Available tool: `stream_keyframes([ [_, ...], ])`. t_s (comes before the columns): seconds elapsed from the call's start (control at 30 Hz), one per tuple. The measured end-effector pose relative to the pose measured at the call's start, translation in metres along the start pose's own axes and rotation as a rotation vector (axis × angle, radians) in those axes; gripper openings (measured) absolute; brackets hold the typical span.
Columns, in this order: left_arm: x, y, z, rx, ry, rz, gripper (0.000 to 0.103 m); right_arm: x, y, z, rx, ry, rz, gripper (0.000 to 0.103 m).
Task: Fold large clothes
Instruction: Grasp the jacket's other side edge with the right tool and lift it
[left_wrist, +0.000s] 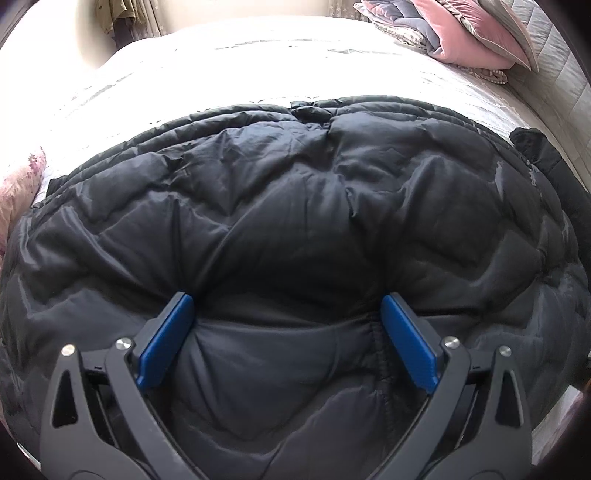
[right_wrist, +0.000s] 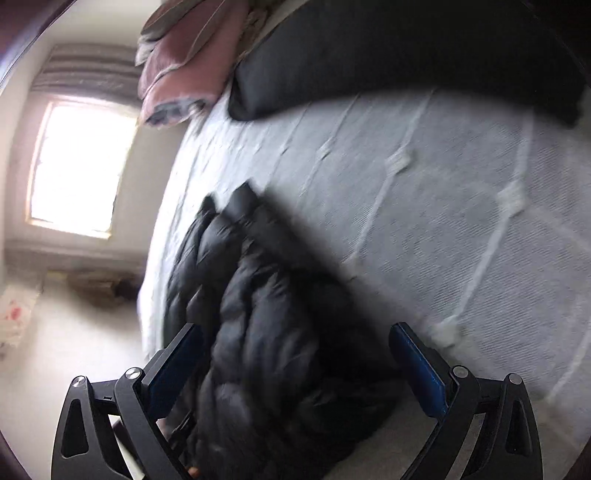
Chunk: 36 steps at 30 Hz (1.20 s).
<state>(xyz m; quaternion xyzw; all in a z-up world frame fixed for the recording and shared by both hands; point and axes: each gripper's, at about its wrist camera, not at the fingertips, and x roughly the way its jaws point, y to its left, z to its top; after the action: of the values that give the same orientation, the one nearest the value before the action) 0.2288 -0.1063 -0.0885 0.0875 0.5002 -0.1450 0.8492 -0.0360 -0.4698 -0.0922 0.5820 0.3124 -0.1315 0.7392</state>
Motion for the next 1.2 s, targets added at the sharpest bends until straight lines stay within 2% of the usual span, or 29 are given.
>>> stream_keyframes([
  [0.1, 0.000, -0.001, 0.001, -0.001, 0.000, -0.001, 0.101, 0.011, 0.008, -0.012, -0.010, 0.043, 0.033, 0.102],
  [0.2, 0.000, -0.002, 0.001, -0.002, 0.000, 0.001, 0.101, 0.013, 0.017, -0.018, -0.043, 0.029, 0.027, 0.101],
  [0.3, 0.000, -0.002, 0.000, -0.001, -0.001, 0.002, 0.101, 0.016, 0.021, -0.021, -0.056, 0.013, 0.019, 0.096],
  [0.47, 0.000, -0.003, 0.000, -0.001, -0.002, 0.003, 0.101, 0.020, 0.029, -0.022, -0.088, -0.006, 0.007, 0.069],
  [0.53, 0.000, -0.003, 0.000, -0.001, -0.003, 0.003, 0.101, 0.017, 0.026, -0.020, -0.095, -0.009, 0.006, 0.064],
  [0.63, 0.000, -0.003, 0.000, -0.002, -0.005, 0.009, 0.101, 0.018, 0.030, -0.021, -0.111, -0.018, 0.004, 0.060],
  [0.7, 0.001, -0.004, 0.000, 0.001, -0.007, 0.015, 0.101, 0.016, 0.035, -0.023, -0.142, -0.031, 0.002, 0.053],
  [0.77, 0.001, -0.005, 0.000, 0.000, -0.007, 0.016, 0.101, 0.011, 0.045, -0.027, -0.199, -0.057, 0.002, 0.037],
  [0.97, 0.002, -0.006, 0.001, -0.004, -0.011, 0.009, 0.100, -0.006, 0.077, -0.041, -0.367, -0.148, 0.043, 0.025],
  [1.07, -0.005, -0.003, 0.002, -0.034, -0.017, -0.048, 0.098, -0.011, 0.082, -0.044, -0.397, -0.171, 0.062, 0.019],
  [1.13, -0.014, 0.000, 0.003, -0.046, -0.027, -0.083, 0.094, -0.012, 0.082, -0.043, -0.414, -0.182, 0.028, 0.017],
  [1.2, -0.032, 0.002, 0.004, -0.034, -0.082, -0.069, 0.094, -0.010, 0.079, -0.041, -0.404, -0.188, -0.010, 0.015],
])
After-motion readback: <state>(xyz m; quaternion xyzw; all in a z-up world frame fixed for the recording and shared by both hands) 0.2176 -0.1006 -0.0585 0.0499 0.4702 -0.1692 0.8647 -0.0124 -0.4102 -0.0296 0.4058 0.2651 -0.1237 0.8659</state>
